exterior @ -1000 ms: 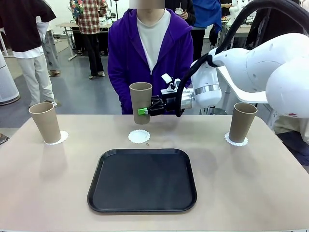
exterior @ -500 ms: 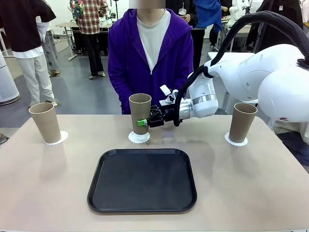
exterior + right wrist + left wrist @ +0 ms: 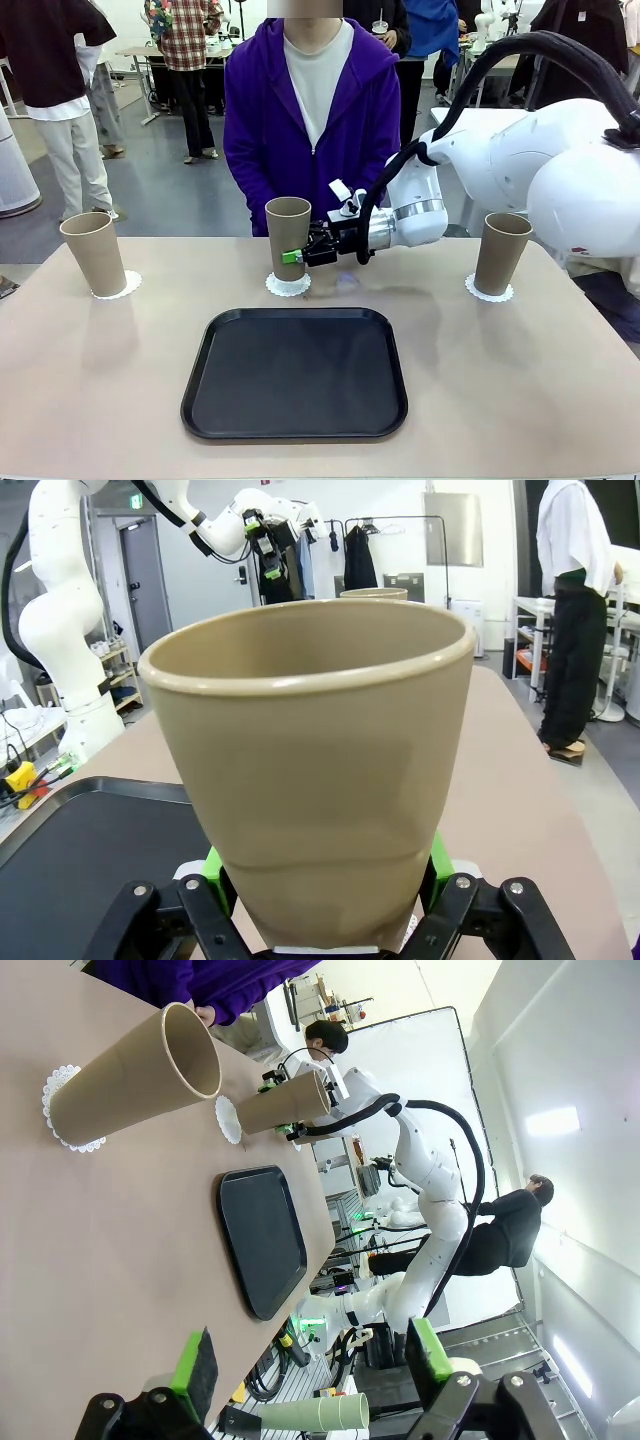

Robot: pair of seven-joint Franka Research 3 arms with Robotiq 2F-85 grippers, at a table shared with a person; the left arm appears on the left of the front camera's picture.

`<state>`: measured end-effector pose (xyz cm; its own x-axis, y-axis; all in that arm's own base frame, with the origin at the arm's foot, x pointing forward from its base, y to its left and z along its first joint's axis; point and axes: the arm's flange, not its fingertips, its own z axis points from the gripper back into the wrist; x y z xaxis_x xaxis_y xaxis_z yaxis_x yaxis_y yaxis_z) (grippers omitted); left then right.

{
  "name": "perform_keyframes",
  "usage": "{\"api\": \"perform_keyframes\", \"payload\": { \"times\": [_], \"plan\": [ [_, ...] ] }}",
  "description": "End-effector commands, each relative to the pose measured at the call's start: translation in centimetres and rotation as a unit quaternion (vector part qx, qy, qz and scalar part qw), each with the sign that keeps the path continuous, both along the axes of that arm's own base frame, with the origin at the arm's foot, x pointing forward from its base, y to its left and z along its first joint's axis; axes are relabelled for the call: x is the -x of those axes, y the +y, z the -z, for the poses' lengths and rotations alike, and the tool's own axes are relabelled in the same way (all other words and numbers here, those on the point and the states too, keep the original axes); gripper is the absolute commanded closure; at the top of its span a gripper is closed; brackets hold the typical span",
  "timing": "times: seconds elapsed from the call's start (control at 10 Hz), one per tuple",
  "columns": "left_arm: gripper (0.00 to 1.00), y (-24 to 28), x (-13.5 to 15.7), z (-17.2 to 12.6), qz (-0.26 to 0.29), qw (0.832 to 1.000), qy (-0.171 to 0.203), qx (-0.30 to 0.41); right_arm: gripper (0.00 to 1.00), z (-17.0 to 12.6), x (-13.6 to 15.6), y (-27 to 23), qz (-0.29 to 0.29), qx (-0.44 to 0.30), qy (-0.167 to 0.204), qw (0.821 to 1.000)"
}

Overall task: Place coasters on the table and set cups on them.
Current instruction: Take one Reusable plastic cup from the Flat Tray and place it on a coaster set by the human.

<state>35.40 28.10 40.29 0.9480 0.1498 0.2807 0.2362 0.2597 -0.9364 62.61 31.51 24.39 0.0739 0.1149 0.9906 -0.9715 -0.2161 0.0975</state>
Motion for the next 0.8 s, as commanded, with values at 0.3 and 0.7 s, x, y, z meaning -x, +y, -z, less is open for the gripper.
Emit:
{"api": "perform_keyframes", "payload": {
  "times": [0.3, 0.7],
  "plan": [
    [0.0, 0.1, 0.3, -0.1, 0.002, 1.0, -0.004, 0.0, 0.17, 1.1, -1.4, 1.1, -0.003, 0.013, 0.013, 1.0],
    [0.0, 0.1, 0.3, -0.1, 0.002, 1.0, -0.004, 0.0, 0.17, 2.3, -1.4, 1.3, -0.004, 0.031, 0.024, 0.999]
  ]
}}
